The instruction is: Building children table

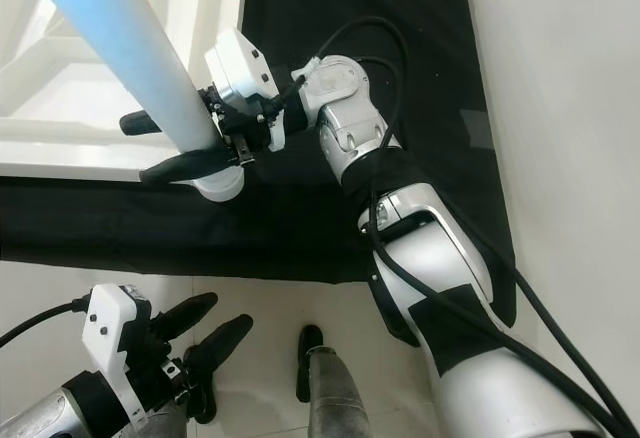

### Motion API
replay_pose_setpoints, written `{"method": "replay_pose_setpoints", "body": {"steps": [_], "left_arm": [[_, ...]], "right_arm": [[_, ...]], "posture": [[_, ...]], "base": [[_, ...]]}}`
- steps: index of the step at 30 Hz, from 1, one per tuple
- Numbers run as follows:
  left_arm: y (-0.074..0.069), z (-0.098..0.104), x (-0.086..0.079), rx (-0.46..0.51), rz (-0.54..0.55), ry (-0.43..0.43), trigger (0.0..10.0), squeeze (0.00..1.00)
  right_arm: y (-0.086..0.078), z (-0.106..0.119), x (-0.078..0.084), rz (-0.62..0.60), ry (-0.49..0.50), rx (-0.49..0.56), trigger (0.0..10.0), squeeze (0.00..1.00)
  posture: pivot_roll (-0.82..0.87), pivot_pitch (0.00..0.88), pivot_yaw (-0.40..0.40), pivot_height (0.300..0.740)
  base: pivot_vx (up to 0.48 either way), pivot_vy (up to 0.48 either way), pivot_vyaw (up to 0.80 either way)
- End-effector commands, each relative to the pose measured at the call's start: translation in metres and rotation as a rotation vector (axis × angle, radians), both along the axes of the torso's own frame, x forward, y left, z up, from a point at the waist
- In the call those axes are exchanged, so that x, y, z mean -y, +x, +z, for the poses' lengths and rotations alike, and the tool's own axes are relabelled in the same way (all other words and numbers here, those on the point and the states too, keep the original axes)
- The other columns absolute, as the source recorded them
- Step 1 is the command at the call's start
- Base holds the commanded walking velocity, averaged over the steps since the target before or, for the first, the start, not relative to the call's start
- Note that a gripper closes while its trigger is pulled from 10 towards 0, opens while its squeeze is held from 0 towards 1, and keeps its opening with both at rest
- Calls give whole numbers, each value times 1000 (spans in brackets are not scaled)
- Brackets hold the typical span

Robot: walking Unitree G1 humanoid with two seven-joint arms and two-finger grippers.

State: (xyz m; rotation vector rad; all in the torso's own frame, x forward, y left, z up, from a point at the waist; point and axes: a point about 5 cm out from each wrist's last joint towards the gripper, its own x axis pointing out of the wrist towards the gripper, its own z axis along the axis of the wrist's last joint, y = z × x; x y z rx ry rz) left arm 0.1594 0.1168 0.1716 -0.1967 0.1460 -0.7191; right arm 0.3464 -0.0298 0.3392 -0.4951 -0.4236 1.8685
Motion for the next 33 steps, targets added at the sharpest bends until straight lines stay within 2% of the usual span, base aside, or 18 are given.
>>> {"method": "replay_pose_setpoints", "body": {"steps": [1,5,15,18,19,22,24,26,33], "left_arm": [[-3,-5,1,-32,1,-6,10000,0],[-2,-6,0,-32,1,-5,10000,0],[-2,-6,1,-32,0,-4,10000,0],[-2,-6,1,-31,0,-3,10000,0],[-2,-6,1,-31,0,-3,10000,0],[-1,-6,1,-31,0,-3,10000,0],[-1,-6,1,-31,-1,-2,10000,0],[-1,-6,1,-31,-2,-2,10000,0],[-1,-7,1,-32,-3,1,10000,0]], "right_arm": [[9,-27,4,-52,-43,-162,10000,0],[12,-27,3,-94,-15,-204,10000,0],[18,-32,2,-194,5,-236,10000,0],[24,-36,1,-296,46,-264,10000,0],[24,-36,1,-296,46,-264,10000,0],[23,-36,5,-257,95,-270,10000,0],[15,-32,11,-139,113,-226,10000,0],[9,-30,14,-55,83,-161,10000,0],[4,-15,13,-4,116,-120,10000,0]], "posture": [[94,467,-107,740],[93,466,-106,740],[91,464,-105,740],[92,462,-105,740],[92,462,-105,740],[93,462,-103,740],[94,463,-102,740],[94,461,-99,740],[95,454,-98,740]], "base": [[0,0,0],[0,0,0],[0,0,0],[0,0,0],[0,0,0],[0,0,0],[0,0,0],[0,0,0],[0,0,0]]}}
